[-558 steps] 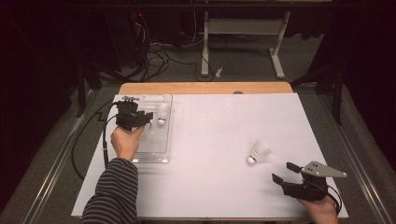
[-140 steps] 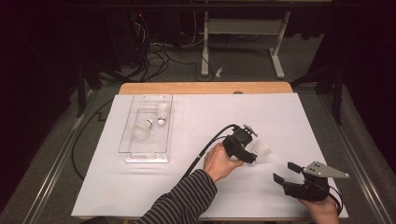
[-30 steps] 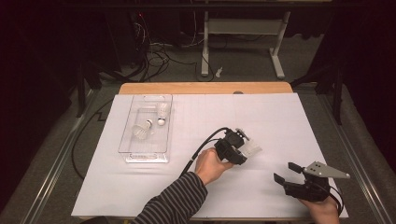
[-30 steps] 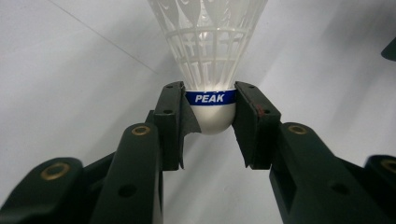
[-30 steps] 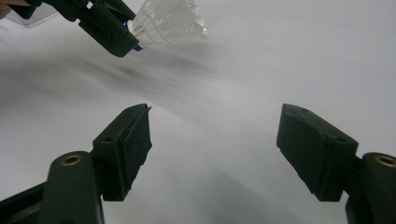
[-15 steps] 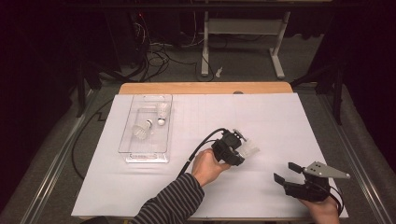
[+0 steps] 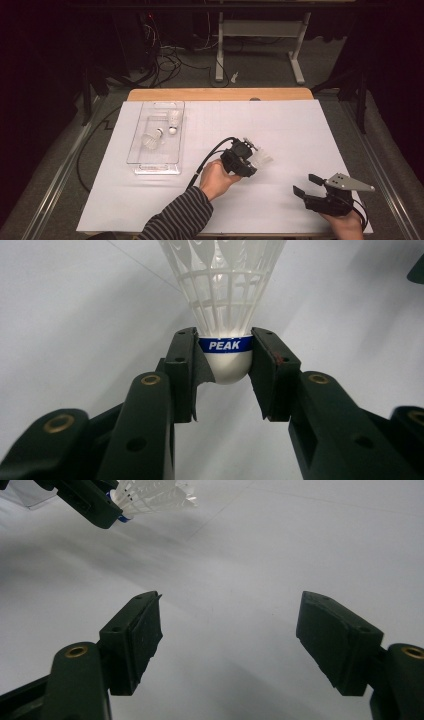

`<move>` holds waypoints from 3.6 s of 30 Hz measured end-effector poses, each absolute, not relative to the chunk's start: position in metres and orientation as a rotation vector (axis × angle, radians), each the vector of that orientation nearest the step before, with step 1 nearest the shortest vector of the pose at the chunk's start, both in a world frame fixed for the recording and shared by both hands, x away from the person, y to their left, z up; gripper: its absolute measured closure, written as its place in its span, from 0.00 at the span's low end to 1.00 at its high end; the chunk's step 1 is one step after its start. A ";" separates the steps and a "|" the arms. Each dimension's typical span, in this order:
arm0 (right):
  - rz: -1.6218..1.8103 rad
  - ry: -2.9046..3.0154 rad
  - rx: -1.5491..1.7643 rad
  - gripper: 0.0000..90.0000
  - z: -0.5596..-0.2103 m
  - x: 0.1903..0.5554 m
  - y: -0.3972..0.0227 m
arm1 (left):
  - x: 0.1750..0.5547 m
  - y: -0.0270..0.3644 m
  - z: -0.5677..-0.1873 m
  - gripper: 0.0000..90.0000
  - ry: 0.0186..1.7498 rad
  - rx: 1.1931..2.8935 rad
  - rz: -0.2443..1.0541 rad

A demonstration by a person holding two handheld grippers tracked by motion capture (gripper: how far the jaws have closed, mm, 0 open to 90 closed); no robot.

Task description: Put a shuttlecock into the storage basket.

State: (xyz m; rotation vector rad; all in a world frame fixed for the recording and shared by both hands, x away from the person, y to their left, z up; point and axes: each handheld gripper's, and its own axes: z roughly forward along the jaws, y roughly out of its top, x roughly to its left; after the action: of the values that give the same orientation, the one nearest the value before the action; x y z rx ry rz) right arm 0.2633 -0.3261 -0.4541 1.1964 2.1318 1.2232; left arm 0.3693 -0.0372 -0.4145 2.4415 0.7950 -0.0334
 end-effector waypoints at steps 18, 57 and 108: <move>1.223 2.132 1.195 0.30 -0.454 0.263 -0.326 | 0.367 -0.025 -0.408 0.72 0.801 2.415 -0.008; 1.223 2.131 1.197 0.30 -0.454 0.263 -0.326 | 0.366 0.005 -0.398 0.72 0.860 2.381 -0.005; 1.221 2.134 1.192 0.30 -0.454 0.264 -0.325 | 0.362 0.063 -0.379 0.72 0.963 2.313 0.107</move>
State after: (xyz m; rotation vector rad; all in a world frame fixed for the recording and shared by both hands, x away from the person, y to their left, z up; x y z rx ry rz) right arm 0.2637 -0.3254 -0.4543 1.1917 2.1339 1.2212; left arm 0.3621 0.0632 -0.3788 2.3131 0.9627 0.1075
